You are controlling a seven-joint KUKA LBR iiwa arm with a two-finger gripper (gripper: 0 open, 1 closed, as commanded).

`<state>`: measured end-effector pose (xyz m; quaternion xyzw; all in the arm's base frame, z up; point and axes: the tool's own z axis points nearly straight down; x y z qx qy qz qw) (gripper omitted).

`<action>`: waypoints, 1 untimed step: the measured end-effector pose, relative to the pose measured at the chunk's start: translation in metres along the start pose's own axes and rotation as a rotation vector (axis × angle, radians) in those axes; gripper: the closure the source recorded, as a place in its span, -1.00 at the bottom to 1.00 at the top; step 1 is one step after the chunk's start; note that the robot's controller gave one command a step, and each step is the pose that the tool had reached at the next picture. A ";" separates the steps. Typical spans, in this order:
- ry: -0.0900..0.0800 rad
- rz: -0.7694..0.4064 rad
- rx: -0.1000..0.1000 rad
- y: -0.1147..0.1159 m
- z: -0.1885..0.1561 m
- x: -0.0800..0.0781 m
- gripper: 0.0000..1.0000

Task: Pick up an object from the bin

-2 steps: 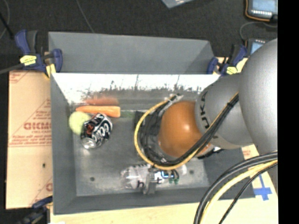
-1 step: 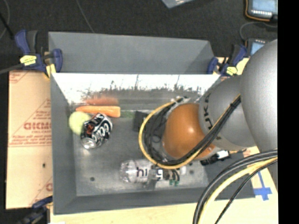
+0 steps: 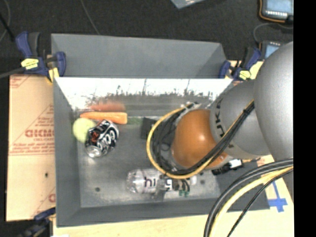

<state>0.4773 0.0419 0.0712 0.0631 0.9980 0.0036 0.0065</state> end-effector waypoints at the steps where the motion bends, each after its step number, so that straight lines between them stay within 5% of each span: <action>1: -0.002 -0.003 -0.001 0.004 -0.133 -0.008 1.00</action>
Offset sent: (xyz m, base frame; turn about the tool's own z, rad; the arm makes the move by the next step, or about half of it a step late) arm 0.0000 0.0000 0.0000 0.0000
